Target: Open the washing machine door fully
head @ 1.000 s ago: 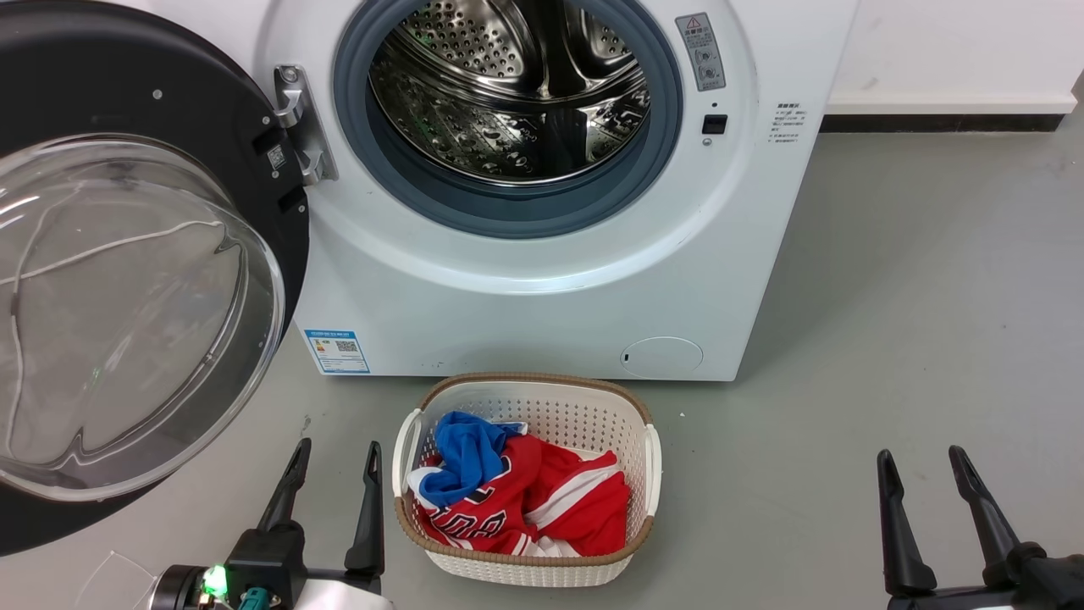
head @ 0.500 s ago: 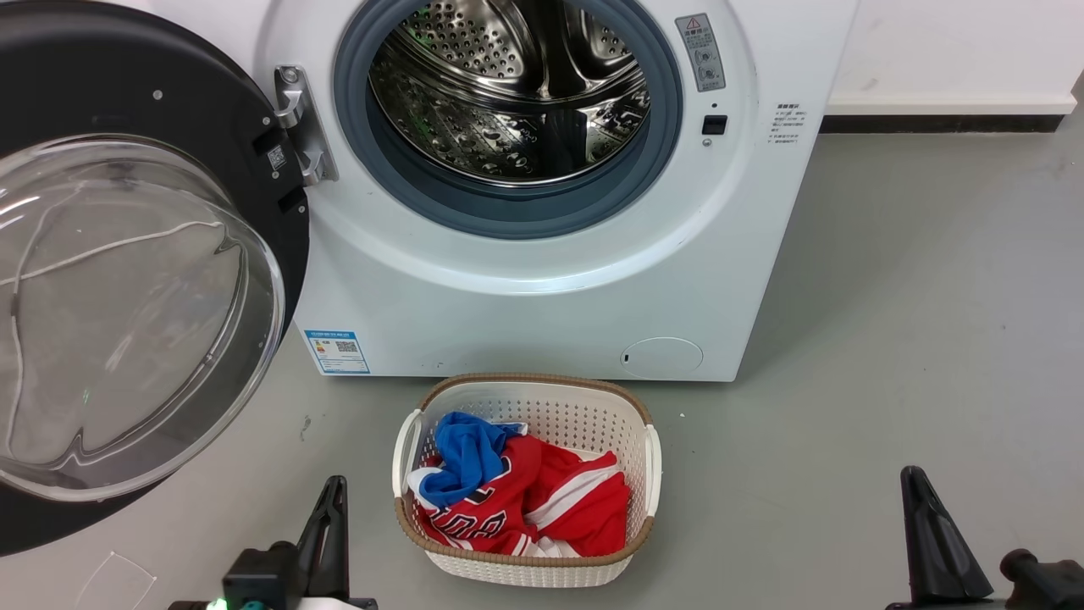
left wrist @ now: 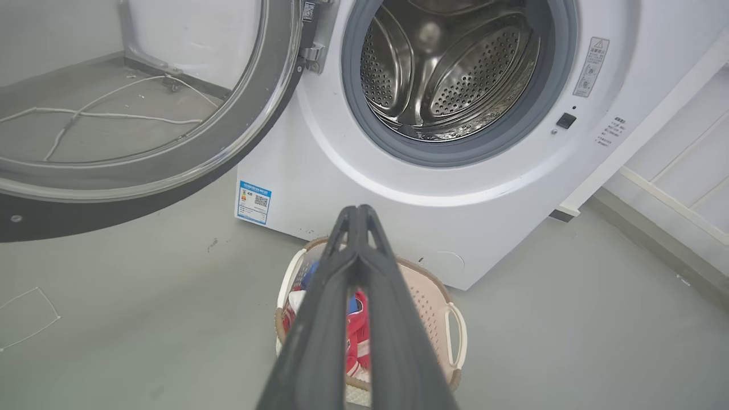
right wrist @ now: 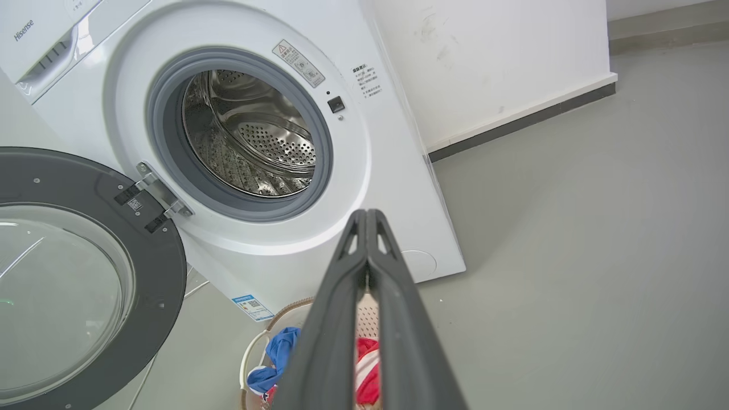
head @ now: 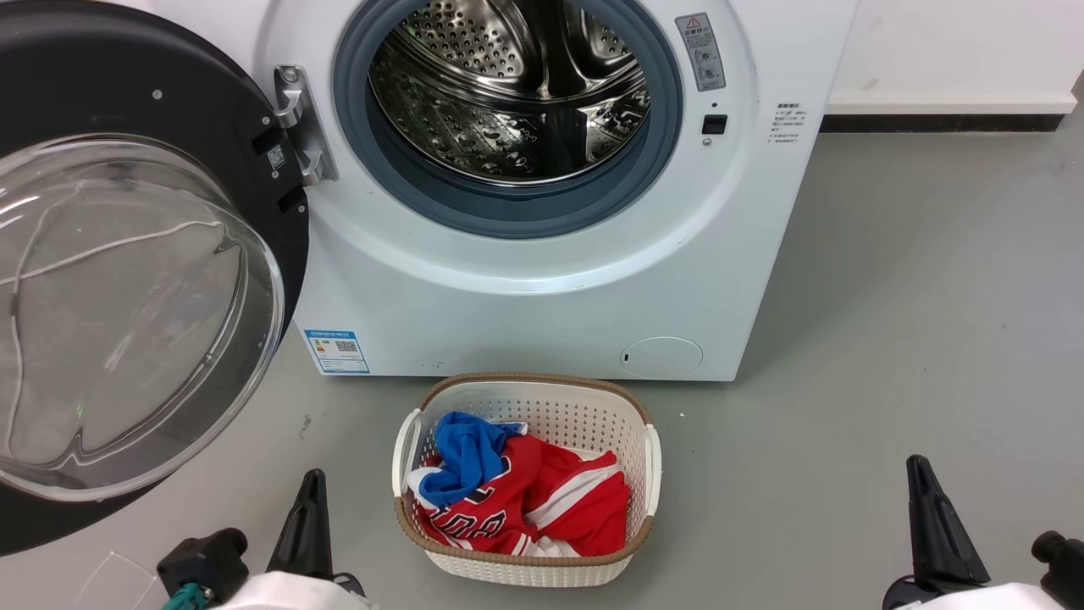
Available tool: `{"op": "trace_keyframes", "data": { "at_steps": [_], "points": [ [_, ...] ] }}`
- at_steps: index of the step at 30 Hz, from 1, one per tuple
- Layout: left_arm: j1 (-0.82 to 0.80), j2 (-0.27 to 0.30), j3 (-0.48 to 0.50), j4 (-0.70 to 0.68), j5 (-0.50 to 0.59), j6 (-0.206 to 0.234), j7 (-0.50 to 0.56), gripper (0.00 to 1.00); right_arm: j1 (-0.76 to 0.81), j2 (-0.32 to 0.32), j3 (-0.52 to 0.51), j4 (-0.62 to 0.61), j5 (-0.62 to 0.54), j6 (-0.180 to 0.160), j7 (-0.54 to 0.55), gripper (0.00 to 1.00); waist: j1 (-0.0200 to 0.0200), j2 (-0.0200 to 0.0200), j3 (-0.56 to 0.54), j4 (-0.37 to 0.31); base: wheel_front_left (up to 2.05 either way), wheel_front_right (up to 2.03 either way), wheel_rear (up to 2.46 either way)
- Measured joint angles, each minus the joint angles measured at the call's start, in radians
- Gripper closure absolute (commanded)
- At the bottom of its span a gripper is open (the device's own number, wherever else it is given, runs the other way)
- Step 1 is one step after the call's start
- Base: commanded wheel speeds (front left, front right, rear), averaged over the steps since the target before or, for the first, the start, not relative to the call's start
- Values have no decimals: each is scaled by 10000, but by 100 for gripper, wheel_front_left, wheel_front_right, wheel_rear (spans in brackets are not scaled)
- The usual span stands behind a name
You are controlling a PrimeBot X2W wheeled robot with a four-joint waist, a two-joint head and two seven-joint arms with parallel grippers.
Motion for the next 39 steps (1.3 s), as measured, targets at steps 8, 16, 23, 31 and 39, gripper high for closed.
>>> {"op": "trace_keyframes", "data": {
  "at_steps": [8, 16, 23, 31, 39],
  "points": [
    [-151, 0, 98, 92, -1415, -86, 324, 100, -262, -58, 31, 224, 1386, 0, 249, 100, -1, 0, 3, -7, 0, 0, 0],
    [-301, -2, 238, 157, -2708, -159, 627, 100, -484, -105, 33, 449, 2654, 0, 514, 100, 0, 0, 6, -15, 0, 0, 0],
    [-476, -4, 320, 221, -3733, -219, 859, 100, -639, -128, 33, 598, 3693, 0, 717, 100, 0, 0, 9, -21, 0, 0, 0],
    [-649, -6, 408, 272, -4832, -303, 1137, 100, -879, -155, 25, 780, 4761, -2, 970, 100, 0, 0, 12, -28, 0, 0, 0],
    [-743, -8, 508, 339, -5856, -366, 1377, 100, -1104, -167, 4, 928, 5718, -2, 1197, 100, 0, 0, 15, -35, 0, 0, 0]
  ]
}}
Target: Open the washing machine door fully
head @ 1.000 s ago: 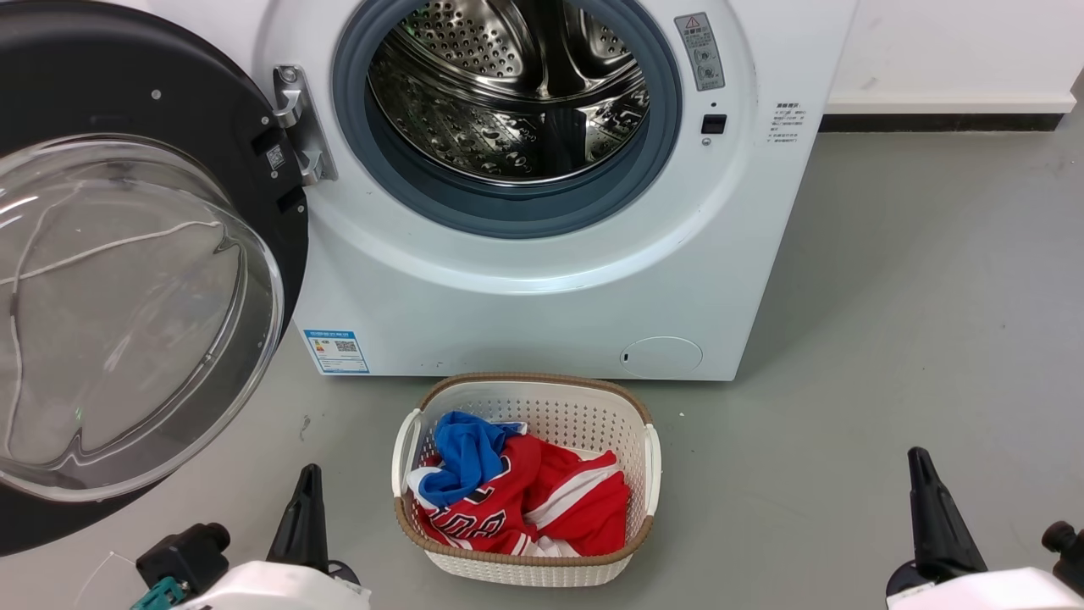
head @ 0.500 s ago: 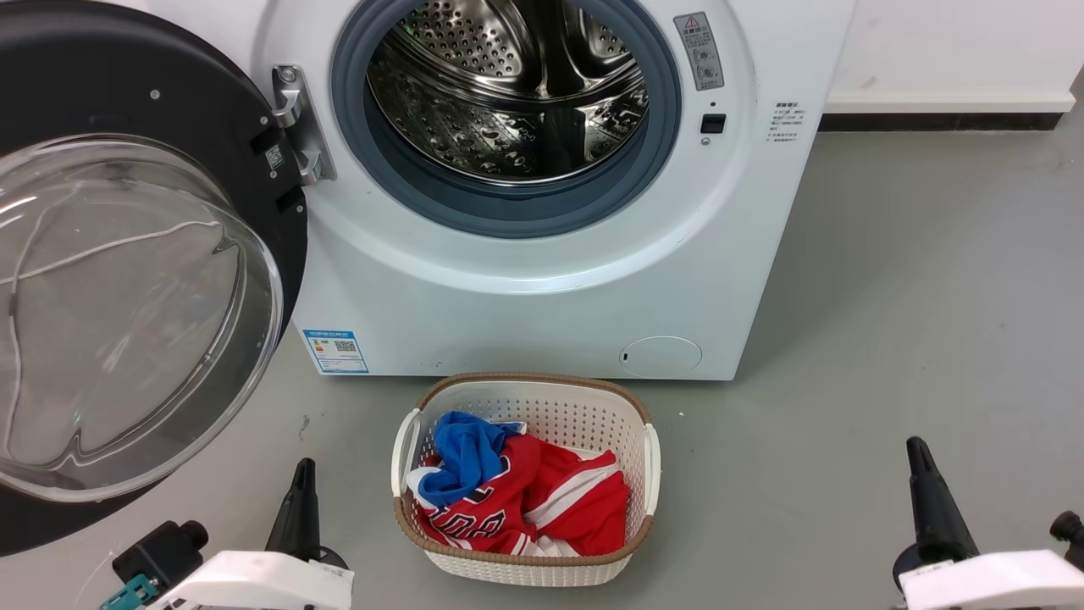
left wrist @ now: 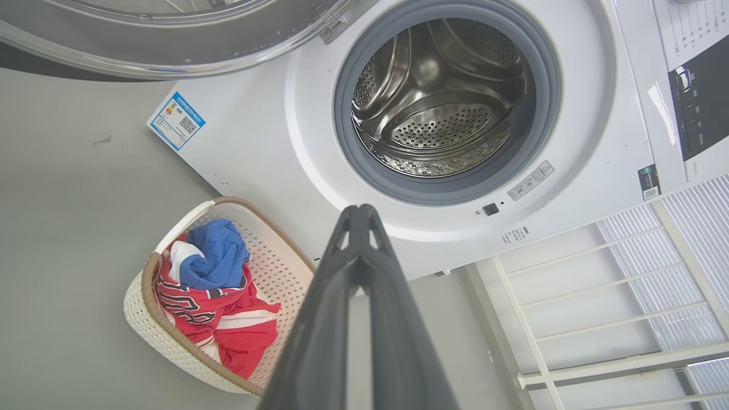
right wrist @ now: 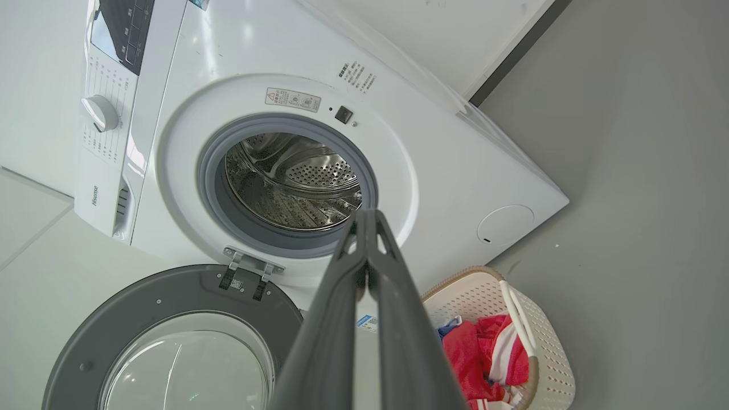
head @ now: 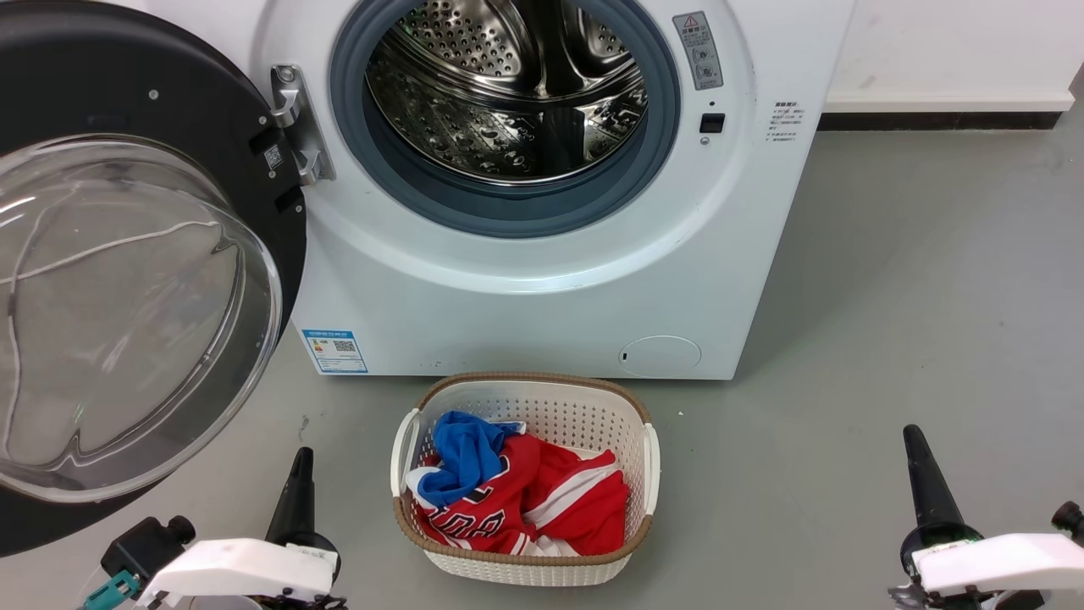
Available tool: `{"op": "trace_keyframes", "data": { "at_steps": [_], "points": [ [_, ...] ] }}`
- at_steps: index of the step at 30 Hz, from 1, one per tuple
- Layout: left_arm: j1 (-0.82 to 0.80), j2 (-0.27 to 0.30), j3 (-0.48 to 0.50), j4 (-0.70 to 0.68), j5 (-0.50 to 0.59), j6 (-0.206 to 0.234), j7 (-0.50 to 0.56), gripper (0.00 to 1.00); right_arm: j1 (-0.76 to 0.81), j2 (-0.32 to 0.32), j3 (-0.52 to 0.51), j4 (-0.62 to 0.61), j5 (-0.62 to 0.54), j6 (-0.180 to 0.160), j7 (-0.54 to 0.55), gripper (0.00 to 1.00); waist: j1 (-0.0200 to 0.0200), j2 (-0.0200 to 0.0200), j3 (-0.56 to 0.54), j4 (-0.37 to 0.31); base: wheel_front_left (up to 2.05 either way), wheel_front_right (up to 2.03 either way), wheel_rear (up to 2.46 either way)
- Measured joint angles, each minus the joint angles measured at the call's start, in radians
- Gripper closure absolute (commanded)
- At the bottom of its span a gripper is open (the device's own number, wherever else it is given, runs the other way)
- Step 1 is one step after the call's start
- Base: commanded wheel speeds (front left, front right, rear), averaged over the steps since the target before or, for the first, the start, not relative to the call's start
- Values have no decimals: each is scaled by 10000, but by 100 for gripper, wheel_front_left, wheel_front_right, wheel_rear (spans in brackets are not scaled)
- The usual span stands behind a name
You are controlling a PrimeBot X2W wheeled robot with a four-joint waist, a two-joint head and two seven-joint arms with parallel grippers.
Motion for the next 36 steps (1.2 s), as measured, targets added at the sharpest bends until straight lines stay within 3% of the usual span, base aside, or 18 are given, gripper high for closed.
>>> {"op": "trace_keyframes", "data": {
  "at_steps": [36],
  "points": [
    [-526, 0, 351, 222, -3764, -263, 892, 100, -753, -15, -159, 612, 3591, 0, 922, 100, 0, 0, 13, -32, 0, 0, 0]
  ]
}}
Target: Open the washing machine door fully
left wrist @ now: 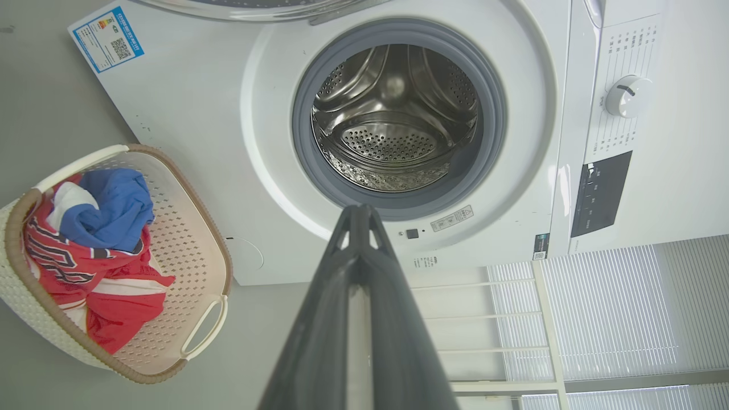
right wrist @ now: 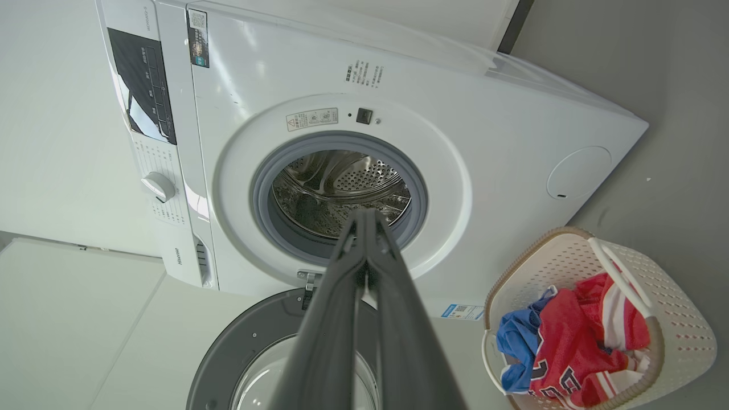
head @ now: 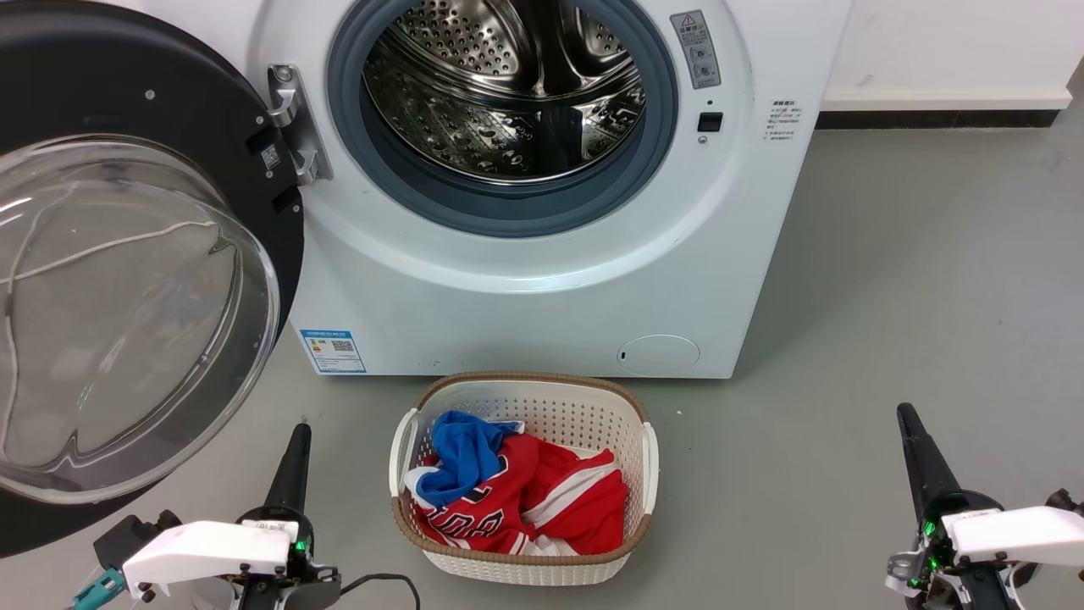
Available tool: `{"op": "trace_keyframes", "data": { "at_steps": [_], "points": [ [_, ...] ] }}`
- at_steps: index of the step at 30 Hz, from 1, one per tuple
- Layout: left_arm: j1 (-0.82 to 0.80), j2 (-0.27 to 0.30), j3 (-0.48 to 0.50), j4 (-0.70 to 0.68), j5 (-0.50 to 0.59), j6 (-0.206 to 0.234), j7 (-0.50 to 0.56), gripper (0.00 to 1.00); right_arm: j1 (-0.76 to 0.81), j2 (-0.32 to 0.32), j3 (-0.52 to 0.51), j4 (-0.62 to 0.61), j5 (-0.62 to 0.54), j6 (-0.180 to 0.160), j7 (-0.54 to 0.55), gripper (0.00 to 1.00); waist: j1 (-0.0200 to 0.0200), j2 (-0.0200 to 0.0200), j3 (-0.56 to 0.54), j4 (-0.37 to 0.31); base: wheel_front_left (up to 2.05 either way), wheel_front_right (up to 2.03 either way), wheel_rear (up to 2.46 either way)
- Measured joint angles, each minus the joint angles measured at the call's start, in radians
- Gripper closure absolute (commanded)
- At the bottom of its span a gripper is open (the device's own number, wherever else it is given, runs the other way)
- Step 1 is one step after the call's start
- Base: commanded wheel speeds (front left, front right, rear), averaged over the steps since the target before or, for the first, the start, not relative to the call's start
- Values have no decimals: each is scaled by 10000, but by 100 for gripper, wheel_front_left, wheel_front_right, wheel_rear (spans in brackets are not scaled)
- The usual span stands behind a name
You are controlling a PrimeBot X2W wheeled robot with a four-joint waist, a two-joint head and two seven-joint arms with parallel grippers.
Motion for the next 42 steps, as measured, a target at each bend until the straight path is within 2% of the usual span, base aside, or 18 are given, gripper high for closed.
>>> {"op": "trace_keyframes", "data": {
  "at_steps": [32, 42],
  "points": [
    [-379, 0, 219, 157, -2564, -174, 616, 100, -562, 25, -180, 408, 2368, 0, 639, 100, 0, 0, 12, -29, 0, 0, 0],
    [-388, 0, 230, 167, -2638, -174, 629, 100, -563, 46, -224, 437, 2426, 0, 696, 100, 0, 0, 12, -29, 0, 0, 0]
  ]
}}
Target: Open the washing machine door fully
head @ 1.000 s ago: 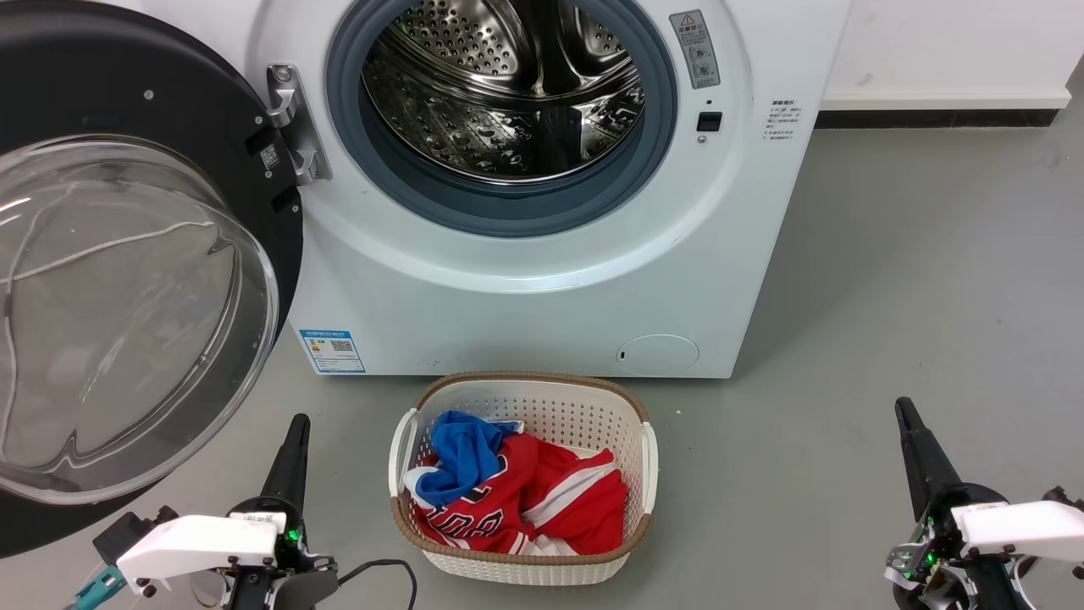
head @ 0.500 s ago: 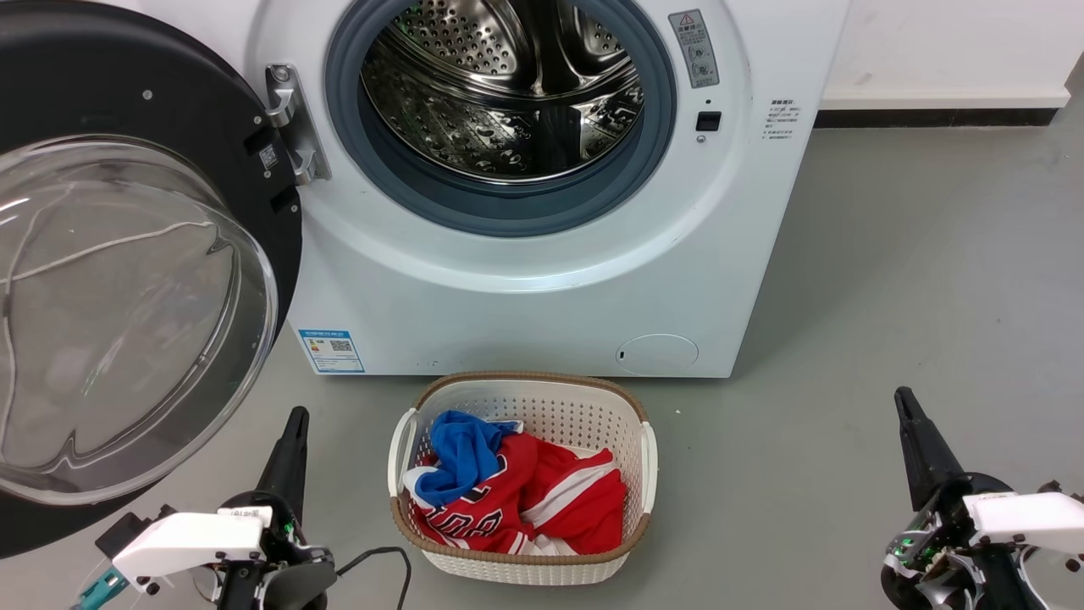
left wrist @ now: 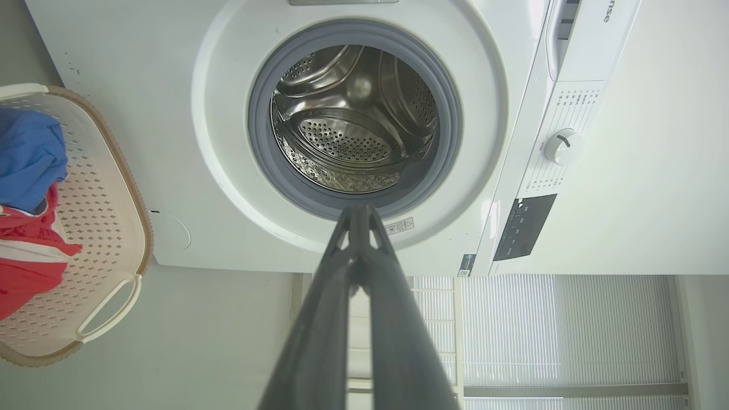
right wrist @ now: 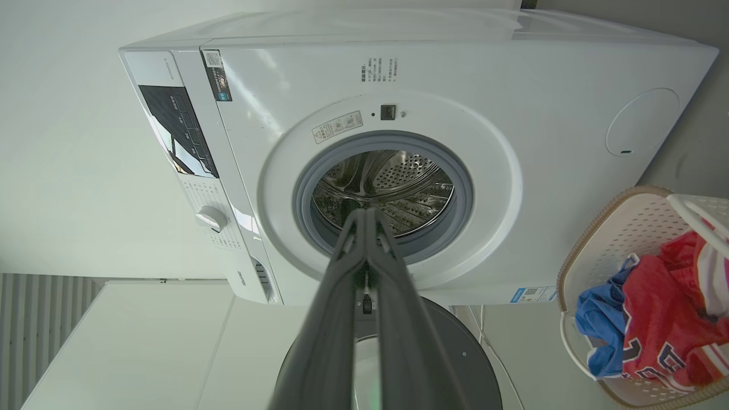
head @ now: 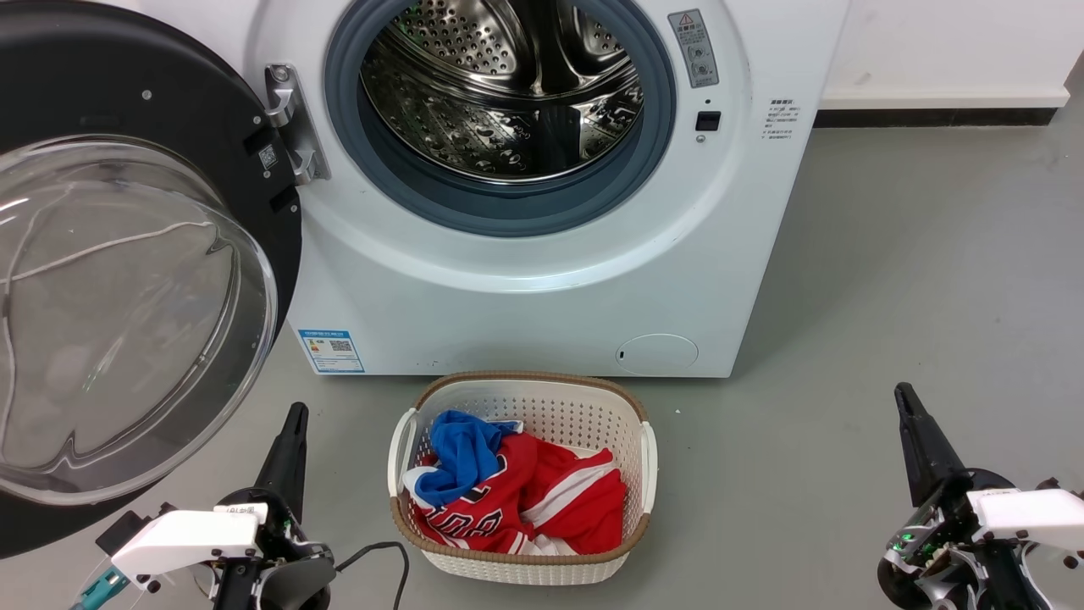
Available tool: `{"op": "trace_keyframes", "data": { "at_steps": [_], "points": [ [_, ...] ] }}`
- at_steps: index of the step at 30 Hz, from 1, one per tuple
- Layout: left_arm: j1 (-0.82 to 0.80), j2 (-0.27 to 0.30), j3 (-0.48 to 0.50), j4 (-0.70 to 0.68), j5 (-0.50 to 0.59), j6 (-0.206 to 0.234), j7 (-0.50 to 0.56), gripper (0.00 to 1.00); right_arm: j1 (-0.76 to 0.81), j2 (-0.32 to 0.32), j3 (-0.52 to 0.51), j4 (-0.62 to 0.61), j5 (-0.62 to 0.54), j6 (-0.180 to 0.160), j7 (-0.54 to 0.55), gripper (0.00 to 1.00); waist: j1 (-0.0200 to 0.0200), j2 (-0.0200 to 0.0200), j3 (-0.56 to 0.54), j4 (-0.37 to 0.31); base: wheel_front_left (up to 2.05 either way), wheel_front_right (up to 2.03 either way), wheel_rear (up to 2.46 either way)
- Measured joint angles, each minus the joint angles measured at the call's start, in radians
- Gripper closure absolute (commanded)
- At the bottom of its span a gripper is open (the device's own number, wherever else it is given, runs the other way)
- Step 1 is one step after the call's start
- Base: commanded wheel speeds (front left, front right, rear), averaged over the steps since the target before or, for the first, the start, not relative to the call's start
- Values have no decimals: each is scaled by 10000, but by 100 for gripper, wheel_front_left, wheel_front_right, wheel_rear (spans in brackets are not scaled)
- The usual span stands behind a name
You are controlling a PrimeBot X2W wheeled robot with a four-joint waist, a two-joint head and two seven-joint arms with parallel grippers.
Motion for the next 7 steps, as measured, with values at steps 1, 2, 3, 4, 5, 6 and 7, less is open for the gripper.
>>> {"op": "trace_keyframes", "data": {
  "at_steps": [1, 2, 3, 4, 5, 6, 7],
  "points": [
    [0, 0, -4, 0, 0, 0, 0, 100, -1, 4, -4, 0, 0, 0, 2, 100, 0, 0, 0, 0, 0, 0, 0],
    [-1, 0, -2, 0, 0, 0, 0, 100, -1, 6, -8, 0, 0, 0, 6, 100, 0, 0, 0, 0, 0, 0, 0],
    [-2, 0, 0, 0, 0, 0, 0, 100, -1, 10, -12, 0, -2, 0, 8, 100, 0, 0, 0, 0, 0, 0, 0],
    [-2, 0, -2, 0, 0, 0, 0, 100, -2, 13, -15, 2, -2, 0, 10, 100, 0, 0, 0, 0, 0, 0, 0],
    [-2, 0, -2, 0, 0, 0, 0, 100, -2, 17, -19, 2, -6, 0, 10, 100, 0, 0, 0, 0, 0, 0, 0],
    [-2, 0, 0, 0, 0, 0, 0, 100, -2, 21, -23, 2, -19, 0, 12, 100, 0, 0, 0, 0, 0, 0, 0],
    [-3, 0, -4, 0, 0, 0, 0, 100, -2, 25, -27, 2, -31, 0, 12, 100, 0, 0, 0, 0, 0, 0, 0]
  ]
}}
